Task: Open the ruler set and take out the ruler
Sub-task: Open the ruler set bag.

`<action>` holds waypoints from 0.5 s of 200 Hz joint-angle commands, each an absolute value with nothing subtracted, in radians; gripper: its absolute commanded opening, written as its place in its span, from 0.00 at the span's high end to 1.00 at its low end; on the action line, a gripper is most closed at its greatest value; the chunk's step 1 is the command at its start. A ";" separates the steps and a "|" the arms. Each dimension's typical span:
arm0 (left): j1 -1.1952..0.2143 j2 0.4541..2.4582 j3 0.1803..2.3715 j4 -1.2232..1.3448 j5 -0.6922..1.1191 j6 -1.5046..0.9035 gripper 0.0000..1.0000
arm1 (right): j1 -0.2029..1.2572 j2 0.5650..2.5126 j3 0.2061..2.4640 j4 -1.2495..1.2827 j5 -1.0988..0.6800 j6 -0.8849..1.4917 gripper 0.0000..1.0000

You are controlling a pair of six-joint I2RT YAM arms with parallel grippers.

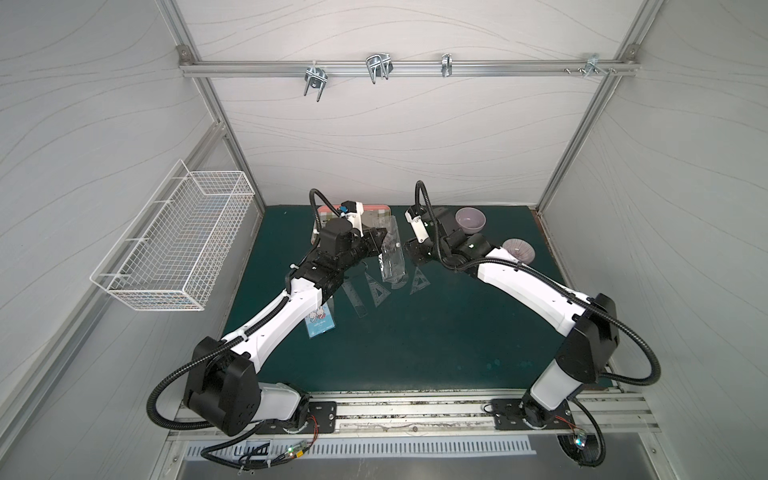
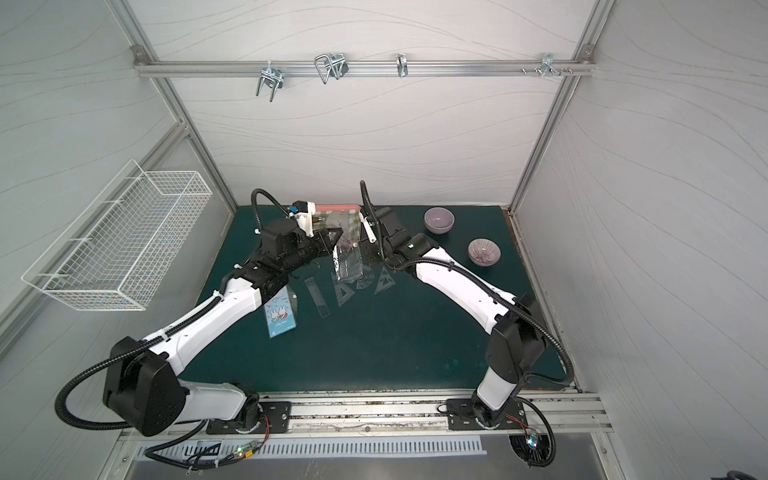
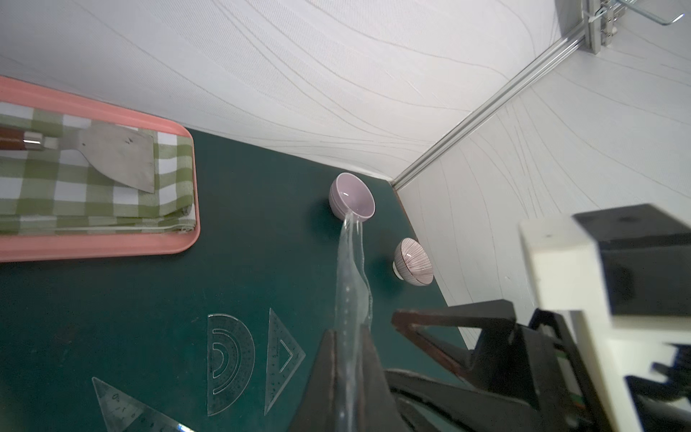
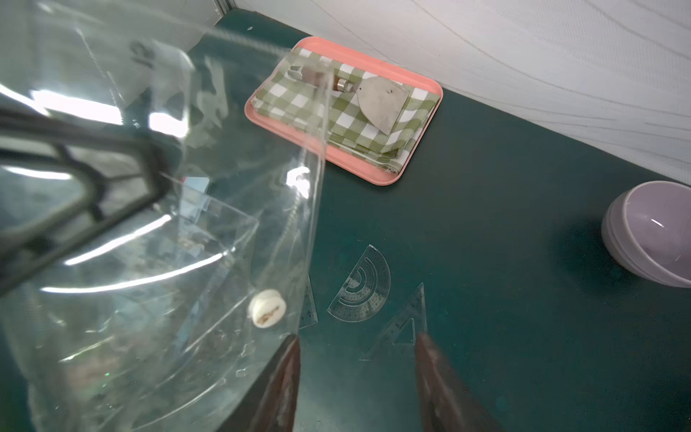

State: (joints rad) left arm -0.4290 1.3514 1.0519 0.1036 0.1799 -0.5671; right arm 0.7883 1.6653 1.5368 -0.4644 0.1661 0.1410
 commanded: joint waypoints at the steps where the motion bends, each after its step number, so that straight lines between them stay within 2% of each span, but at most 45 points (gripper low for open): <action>1: -0.434 1.337 1.059 0.177 0.141 -0.537 1.00 | 0.802 1.661 1.575 -0.467 0.145 0.174 0.49; 100: -0.447 1.350 1.070 0.170 0.140 -0.545 1.00 | 0.850 1.680 1.590 -0.463 0.145 0.169 0.50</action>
State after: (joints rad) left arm -0.4381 1.3499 1.0519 0.1131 0.1516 -0.5533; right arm 0.8341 1.6672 1.5585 -0.4637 0.1413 0.1612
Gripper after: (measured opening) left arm 0.075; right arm 0.504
